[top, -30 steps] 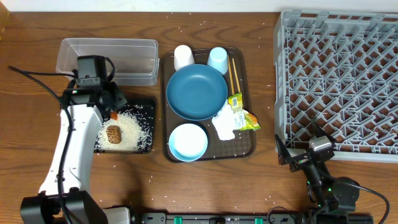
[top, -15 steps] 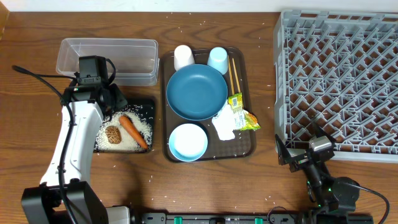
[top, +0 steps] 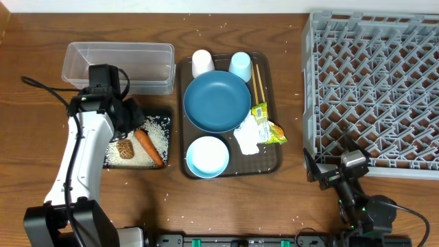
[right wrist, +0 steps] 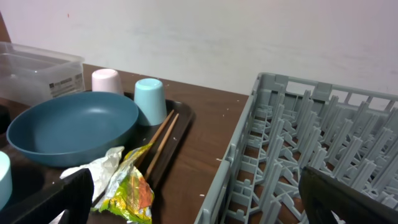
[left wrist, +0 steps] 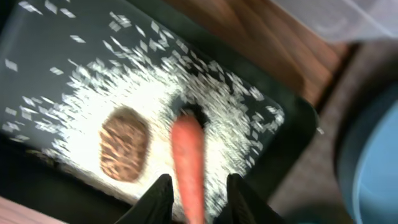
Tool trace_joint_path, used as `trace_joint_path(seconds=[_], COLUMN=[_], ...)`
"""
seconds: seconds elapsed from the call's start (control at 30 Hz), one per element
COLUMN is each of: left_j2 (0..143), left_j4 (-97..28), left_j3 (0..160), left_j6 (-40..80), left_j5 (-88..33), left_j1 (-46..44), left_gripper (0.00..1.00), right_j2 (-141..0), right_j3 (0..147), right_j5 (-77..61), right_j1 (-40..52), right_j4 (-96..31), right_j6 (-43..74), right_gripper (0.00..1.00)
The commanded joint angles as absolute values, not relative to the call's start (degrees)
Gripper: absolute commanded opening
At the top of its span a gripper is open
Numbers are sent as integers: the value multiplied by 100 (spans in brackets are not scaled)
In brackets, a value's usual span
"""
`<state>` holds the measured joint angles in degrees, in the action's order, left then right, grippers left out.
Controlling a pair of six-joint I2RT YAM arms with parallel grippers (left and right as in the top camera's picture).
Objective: Sort waste into correct bins and load items into the dishwasher rack
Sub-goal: 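Lower the carrot onto the black tray and open the left gripper, then move the left gripper back over the white tissue and yellow wrapper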
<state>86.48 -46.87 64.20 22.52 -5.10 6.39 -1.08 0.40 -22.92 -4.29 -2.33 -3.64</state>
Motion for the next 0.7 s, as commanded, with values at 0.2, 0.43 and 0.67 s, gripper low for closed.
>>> trace_joint_path(seconds=[0.2,0.43,0.67], left_j2=[8678,8678,8678], left_j4=[-4974,-5190,-5098], left_j3=[6407,6407,6407], left_j6=[1282,1210,1208], left_j5=[-2733,-2961,-2934], left_j1=[576,-123,-1511], left_gripper=[29,29,29], right_j2=[-102,-102,-102], right_j3=[32,32,32], right_j5=[-2270,-2270,-2270], right_j1=[-561,-561,-561], right_j4=[-257,-257,-257], right_j6=[-436,-436,-436], right_gripper=[99,99,99])
